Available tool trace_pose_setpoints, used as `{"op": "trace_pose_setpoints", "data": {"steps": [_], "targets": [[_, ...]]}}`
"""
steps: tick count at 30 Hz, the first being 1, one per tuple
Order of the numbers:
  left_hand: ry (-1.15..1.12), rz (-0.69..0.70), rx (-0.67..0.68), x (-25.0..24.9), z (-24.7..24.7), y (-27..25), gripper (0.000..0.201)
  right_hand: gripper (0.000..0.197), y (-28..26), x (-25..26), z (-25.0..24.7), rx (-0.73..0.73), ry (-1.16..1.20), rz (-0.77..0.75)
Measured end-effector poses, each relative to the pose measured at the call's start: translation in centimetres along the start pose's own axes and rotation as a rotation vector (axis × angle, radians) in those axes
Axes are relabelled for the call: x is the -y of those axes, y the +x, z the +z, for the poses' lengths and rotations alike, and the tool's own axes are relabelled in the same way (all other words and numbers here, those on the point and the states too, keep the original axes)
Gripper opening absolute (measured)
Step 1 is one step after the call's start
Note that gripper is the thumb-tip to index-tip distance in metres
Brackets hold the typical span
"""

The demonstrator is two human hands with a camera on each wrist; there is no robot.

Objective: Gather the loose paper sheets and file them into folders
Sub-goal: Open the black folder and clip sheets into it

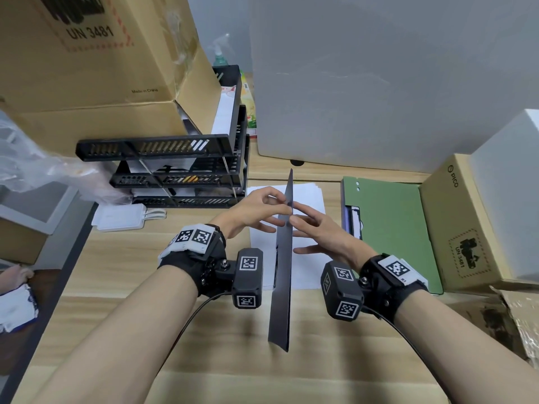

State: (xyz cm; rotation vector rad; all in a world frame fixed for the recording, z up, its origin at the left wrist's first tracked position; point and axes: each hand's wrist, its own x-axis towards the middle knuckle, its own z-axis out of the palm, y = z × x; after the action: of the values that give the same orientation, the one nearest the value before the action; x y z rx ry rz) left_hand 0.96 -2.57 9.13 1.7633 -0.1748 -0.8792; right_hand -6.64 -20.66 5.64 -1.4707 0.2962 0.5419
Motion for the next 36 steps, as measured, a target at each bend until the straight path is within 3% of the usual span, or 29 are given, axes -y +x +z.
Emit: {"op": "trace_pose_setpoints", "data": {"steps": [12,25,29,32,36], "targets": [[0.072,0.011,-0.023,-1.2,0.1,0.1,0.020,0.059,0.1,0.8,0.2,0.011,-0.027,0.006],[0.140,0.050,-0.098,-0.5,-0.8,0.2,0.030,0.045,-0.2,0.6,-1.8,0.015,0.023,0.032],[0.043,-0.008,-0.190,1.2,-2.0,-0.3,0.018,0.044,-0.8,-0.2,-3.5,-0.121,0.028,0.042],[-0.086,-0.030,-0.206,1.6,-2.1,-0.7,0.048,0.030,-0.7,-1.2,-4.0,-0.277,0.012,0.039],[-0.070,-0.035,-0.177,0.5,-1.5,-0.4,0.082,0.036,-1.0,-1.2,-2.8,-0.294,-0.076,0.004]]}}
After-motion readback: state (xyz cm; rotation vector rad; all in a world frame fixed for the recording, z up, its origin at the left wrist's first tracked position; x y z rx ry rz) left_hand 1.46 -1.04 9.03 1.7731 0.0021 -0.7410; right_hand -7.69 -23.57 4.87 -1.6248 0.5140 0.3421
